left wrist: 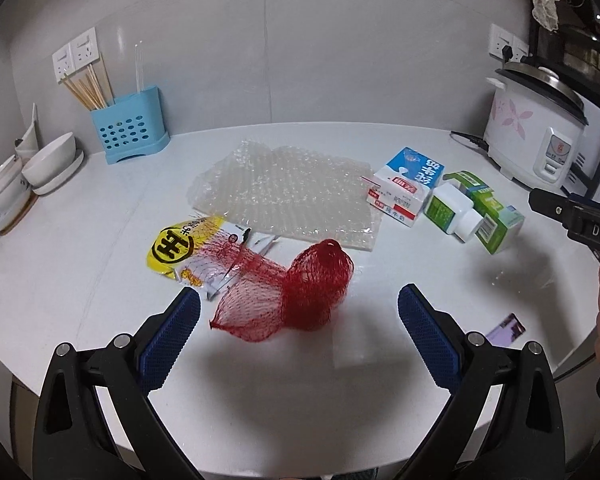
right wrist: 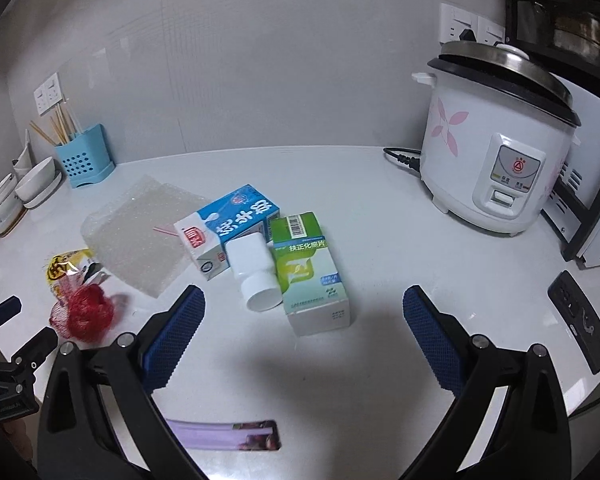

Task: Collect trash
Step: 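Grasp the red mesh net bag with the left tool while the right tool grasps the green medicine box, then carry the net bag and green box down over the wastebasket, then open both tools to drop the net bag and box into the wastebasket, then raise both tools back up toward the counter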

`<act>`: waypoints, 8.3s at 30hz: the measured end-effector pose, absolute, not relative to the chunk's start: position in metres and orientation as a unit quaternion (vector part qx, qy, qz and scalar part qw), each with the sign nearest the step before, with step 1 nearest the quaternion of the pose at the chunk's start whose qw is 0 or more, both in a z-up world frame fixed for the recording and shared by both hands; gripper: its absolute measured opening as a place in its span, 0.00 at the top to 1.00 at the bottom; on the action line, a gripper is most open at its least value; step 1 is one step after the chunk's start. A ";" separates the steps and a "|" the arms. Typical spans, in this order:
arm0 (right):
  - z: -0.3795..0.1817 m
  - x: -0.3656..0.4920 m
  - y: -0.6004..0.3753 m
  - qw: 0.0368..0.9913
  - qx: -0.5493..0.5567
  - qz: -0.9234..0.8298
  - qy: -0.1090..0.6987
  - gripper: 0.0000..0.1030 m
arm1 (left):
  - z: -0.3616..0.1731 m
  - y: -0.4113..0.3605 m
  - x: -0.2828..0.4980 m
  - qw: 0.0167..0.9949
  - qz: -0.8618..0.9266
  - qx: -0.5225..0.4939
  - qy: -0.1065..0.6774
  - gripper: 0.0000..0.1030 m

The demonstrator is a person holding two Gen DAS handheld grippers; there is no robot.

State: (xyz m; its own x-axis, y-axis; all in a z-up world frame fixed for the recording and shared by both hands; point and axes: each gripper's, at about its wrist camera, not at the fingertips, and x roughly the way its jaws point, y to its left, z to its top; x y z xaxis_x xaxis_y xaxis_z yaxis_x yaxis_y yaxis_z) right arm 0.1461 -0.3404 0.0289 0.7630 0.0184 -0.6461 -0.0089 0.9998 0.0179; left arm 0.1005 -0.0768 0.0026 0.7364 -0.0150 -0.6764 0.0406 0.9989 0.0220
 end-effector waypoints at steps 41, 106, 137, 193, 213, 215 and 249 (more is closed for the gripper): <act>0.009 0.179 -0.352 0.923 0.008 -0.037 0.384 0.55 | 0.012 -0.070 0.133 0.923 -0.016 0.010 0.385 0.73; -0.308 -0.114 -0.240 0.889 0.007 0.085 0.451 0.55 | -0.285 -0.037 -0.114 0.881 -0.093 -0.027 0.463 0.74; -0.501 -0.043 -0.236 0.795 0.030 0.061 0.603 0.55 | -0.525 -0.067 -0.059 0.767 -0.125 -0.036 0.628 0.71; -0.501 -0.045 -0.241 0.802 0.047 0.064 0.592 0.21 | -0.508 -0.038 -0.058 0.795 -0.025 -0.040 0.604 0.08; -0.402 -0.082 -0.266 0.854 0.033 0.026 0.519 0.12 | -0.393 -0.024 -0.097 0.851 -0.061 -0.050 0.520 0.07; -0.383 -0.086 -0.267 0.862 0.033 0.027 0.504 0.12 | -0.373 -0.022 -0.101 0.858 -0.057 -0.051 0.508 0.07; -0.018 -0.078 -0.272 0.972 0.005 0.032 0.231 0.07 | -0.020 -0.004 -0.093 0.953 -0.028 -0.058 0.297 0.06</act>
